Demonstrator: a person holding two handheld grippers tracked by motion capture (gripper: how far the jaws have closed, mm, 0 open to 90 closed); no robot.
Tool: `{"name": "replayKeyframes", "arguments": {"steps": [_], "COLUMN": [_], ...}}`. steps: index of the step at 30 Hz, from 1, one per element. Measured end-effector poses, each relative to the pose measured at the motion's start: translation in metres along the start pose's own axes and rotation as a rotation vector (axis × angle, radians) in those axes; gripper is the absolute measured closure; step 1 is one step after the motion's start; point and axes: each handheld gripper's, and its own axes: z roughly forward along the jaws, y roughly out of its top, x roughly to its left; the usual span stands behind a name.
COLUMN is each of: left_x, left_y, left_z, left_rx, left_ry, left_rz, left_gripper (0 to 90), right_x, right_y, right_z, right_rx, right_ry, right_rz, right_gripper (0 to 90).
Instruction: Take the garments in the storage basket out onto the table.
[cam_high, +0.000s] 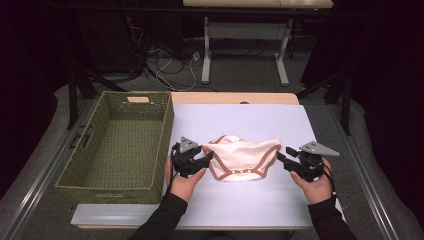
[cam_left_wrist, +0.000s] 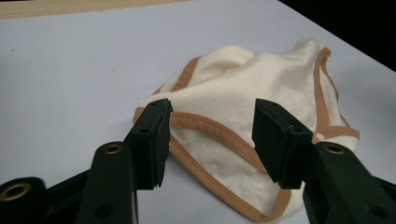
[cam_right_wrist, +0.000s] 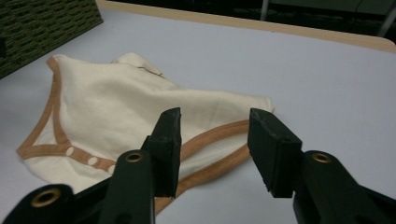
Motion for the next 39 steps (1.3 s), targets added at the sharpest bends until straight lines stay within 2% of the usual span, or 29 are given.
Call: {"name": "replayKeyframes", "arguments": {"steps": [1,7,10,13,16,17,21,24,25,27,32,34,35,36,39], "left_x": [-0.002,-0.007,-0.009,-0.009,-0.01,-0.011,-0.013,-0.016,-0.017,-0.021,-0.027,-0.028,-0.03,-0.029,-0.029], "left_y": [-0.002,-0.013,-0.019,-0.024,-0.028,-0.03,-0.035,-0.039,-0.039,-0.041,-0.041,-0.042,-0.043,-0.043,-0.044], "left_z": [0.0,-0.005,-0.007,-0.007,-0.005,-0.003,0.004,0.013,0.015,0.02,0.03,0.032,0.033,0.033,0.035], "left_rx": [-0.009,0.02,0.008,0.008,0.004,0.004,0.009,0.038,0.045,0.044,0.077,0.087,0.085,0.096,0.096], "left_ry": [-0.008,-0.042,-0.055,-0.06,-0.074,-0.083,-0.11,-0.132,-0.139,-0.148,-0.164,-0.159,-0.162,-0.151,-0.155], "left_rz": [0.007,0.092,0.097,0.117,0.102,0.084,0.061,0.034,0.053,0.065,0.078,0.091,0.082,0.097,0.074], "left_gripper": [45.0,41.6,40.7,39.5,38.9,38.9,36.7,33.0,33.1,33.2,33.2,33.9,33.9,33.8,35.2], "right_x": [0.003,0.02,0.027,0.034,0.037,0.037,0.039,0.04,0.04,0.042,0.045,0.046,0.046,0.046,0.044], "right_y": [0.0,-0.006,-0.01,-0.014,-0.018,-0.019,-0.025,-0.028,-0.029,-0.031,-0.032,-0.033,-0.033,-0.033,-0.035], "right_z": [0.0,-0.003,-0.003,-0.005,-0.005,-0.003,0.004,0.01,0.012,0.015,0.023,0.027,0.029,0.03,0.035], "right_rx": [-0.009,-0.007,-0.02,-0.024,-0.031,-0.033,-0.038,-0.027,-0.015,-0.012,0.017,0.049,0.069,0.086,0.103], "right_ry": [0.008,0.022,0.022,0.057,0.048,0.057,0.098,0.119,0.126,0.141,0.138,0.133,0.129,0.127,0.125], "right_rz": [0.001,-0.036,-0.062,-0.071,-0.089,-0.093,-0.091,-0.087,-0.089,-0.08,-0.113,-0.107,-0.099,-0.099,-0.099], "right_gripper": [52.6,43.9,40.4,38.1,35.9,35.8,35.9,35.8,35.7,35.7,35.5,35.5,35.5,35.5,35.7]}}
